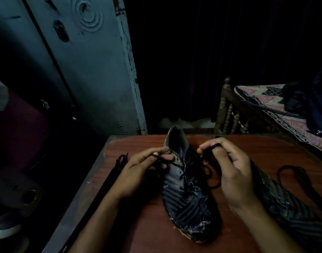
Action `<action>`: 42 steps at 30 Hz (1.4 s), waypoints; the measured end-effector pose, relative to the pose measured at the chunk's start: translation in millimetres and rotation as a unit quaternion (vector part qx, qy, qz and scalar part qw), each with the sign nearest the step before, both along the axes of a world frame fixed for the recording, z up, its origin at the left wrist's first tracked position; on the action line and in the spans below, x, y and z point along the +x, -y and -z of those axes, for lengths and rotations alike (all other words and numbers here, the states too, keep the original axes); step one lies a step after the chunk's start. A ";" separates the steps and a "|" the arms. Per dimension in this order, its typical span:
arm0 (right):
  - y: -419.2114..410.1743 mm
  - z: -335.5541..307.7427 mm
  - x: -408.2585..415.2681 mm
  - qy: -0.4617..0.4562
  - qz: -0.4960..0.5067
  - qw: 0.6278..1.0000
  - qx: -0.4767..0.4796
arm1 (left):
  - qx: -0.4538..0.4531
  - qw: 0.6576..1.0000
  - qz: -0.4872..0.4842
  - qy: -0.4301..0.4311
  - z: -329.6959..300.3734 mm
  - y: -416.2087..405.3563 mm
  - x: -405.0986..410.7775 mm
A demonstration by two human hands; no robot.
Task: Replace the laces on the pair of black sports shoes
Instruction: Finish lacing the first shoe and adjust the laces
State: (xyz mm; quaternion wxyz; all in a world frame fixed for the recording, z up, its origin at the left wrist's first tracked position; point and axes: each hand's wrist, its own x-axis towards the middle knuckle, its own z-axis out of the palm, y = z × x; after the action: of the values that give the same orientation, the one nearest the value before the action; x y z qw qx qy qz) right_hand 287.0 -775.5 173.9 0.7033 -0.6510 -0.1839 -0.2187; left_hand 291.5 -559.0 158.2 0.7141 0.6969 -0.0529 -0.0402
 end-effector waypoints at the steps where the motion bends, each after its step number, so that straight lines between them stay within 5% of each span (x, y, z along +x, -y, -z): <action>1: -0.8 -0.2 0.4 -0.008 -0.004 1.000 0.002 | -0.043 0.999 0.001 -0.025 -0.6 1.4 -0.9; 8: 1.8 2.7 4.6 -0.059 -0.015 0.998 -0.006 | -0.156 0.981 -0.103 -0.044 7.0 12.7 7.1; 15: 2.4 12.1 6.4 -0.082 -0.050 0.990 -0.105 | 0.059 0.990 -0.103 0.079 10.7 -17.7 13.4; 20: 3.5 16.4 8.5 -0.085 0.011 0.983 -0.160 | 0.358 0.929 0.004 0.097 13.1 -21.9 8.7; 27: 3.6 16.6 9.8 -0.124 0.027 0.974 -0.188 | 0.104 0.986 -0.005 0.128 6.9 -20.2 10.4; 33: 2.9 17.4 8.2 -0.081 0.041 0.953 -0.288 | -0.198 0.979 -0.030 -0.042 -0.1 3.9 4.1; 38: 1.0 22.6 8.6 -0.065 0.047 0.939 -0.335 | -0.228 0.970 -0.065 -0.053 -3.3 12.1 4.6; 42: -0.3 25.4 7.9 -0.055 0.041 0.936 -0.344 | -0.107 0.991 -0.081 -0.001 9.3 9.8 8.9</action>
State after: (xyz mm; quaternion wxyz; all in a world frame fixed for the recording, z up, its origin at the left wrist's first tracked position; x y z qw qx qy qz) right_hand 294.9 -775.2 148.4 0.4355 -0.8713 -0.1821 -0.1344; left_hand 300.4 -568.9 148.9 0.7858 0.6181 0.0005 0.0225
